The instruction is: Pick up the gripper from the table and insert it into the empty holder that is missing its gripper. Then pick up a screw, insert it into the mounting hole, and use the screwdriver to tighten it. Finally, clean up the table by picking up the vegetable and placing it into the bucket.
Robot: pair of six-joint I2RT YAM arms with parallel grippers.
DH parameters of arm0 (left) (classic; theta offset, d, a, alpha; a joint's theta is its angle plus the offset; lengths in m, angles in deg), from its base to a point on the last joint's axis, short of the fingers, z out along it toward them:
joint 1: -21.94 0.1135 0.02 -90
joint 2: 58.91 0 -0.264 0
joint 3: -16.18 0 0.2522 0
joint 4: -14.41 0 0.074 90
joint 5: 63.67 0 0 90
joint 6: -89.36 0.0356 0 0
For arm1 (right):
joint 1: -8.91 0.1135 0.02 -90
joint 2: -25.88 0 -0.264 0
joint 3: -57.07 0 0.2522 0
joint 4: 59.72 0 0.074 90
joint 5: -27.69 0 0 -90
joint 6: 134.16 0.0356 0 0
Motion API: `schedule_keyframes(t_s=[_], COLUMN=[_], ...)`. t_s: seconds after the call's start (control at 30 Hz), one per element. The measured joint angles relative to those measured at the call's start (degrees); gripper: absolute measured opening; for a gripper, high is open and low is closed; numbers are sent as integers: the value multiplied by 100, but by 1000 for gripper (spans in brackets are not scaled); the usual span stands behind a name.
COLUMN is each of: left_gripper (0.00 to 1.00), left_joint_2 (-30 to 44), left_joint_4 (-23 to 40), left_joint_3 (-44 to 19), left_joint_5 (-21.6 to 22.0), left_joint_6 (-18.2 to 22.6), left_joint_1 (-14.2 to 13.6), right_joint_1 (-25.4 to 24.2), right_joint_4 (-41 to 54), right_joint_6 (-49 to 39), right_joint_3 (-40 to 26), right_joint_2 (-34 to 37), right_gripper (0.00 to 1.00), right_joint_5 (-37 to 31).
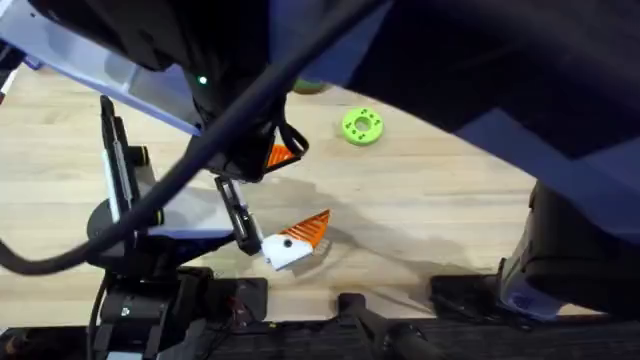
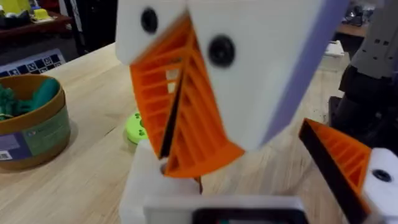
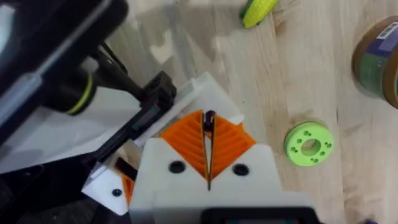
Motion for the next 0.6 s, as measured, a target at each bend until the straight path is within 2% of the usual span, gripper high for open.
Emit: schedule_keyframes(t_s=[0.57, 0.6], left_gripper=[986, 986], left_joint_2=[1, 1], left_joint_4=[2, 3], left_joint_3=[0, 0], left_joint_5=[-2, 0], left_joint_6=[-11, -11], left_joint_1=[0, 0], right_joint_1=[0, 0], right_joint_4=[-9, -7], right_joint_6=[-2, 16], right_joint_3=[-11, -11], right_joint_2=[121, 121], right_gripper=[4, 51], right_joint_5=[-28, -35])
